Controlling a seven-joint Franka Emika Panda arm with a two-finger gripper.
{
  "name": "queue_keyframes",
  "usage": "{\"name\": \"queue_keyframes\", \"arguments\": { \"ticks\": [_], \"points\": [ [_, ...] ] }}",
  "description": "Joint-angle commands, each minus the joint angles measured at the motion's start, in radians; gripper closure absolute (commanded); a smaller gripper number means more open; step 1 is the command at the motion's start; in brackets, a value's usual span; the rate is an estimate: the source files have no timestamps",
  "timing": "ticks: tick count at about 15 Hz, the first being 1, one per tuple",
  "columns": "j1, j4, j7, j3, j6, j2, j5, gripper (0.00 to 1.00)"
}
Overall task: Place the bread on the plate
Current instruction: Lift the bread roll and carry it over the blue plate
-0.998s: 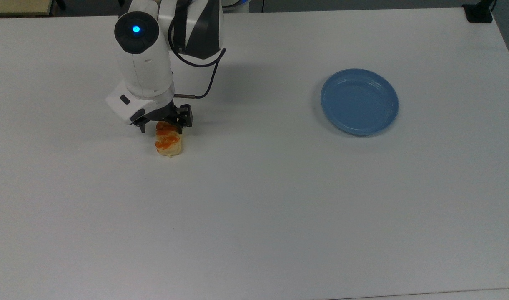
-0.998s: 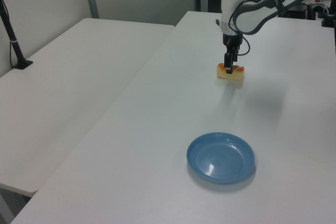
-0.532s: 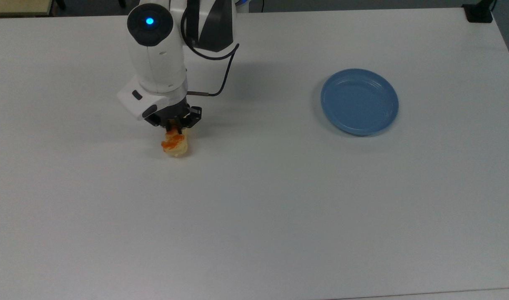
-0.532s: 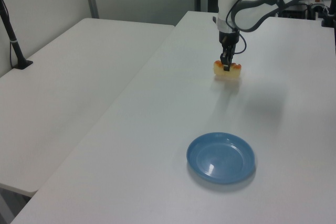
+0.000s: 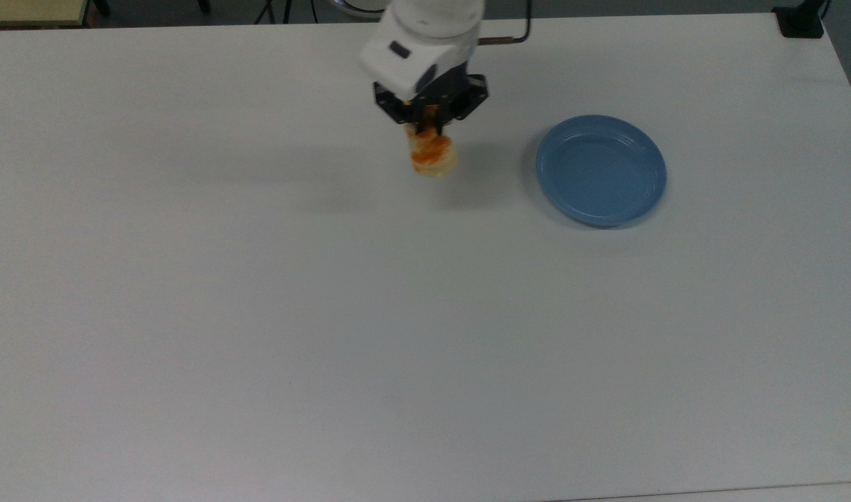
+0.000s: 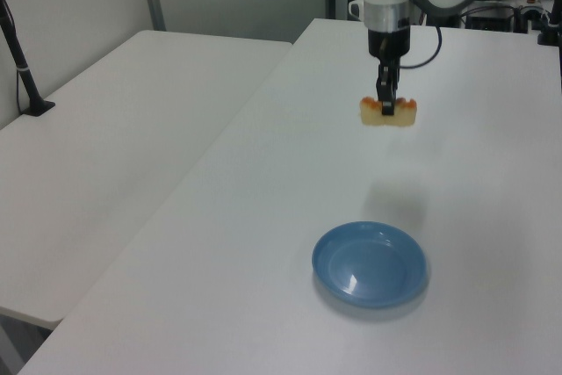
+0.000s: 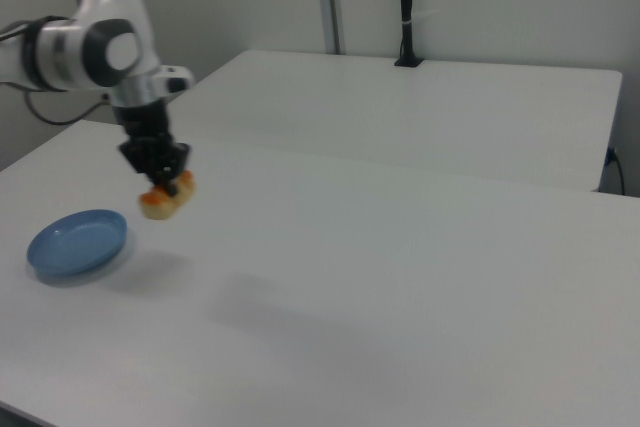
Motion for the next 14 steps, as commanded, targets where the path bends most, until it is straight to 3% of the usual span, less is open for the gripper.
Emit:
{"name": "queue_keyframes", "arguments": {
  "ticks": [1,8,14],
  "points": [
    [0.05,-0.024,0.17,0.094,0.003,0.019,-0.001,0.77],
    [0.205,0.005,0.401,0.109,0.086,0.124,0.007,0.77],
    [0.274,0.065,0.499,0.109,0.176,0.235,-0.007,0.76]
  ]
}}
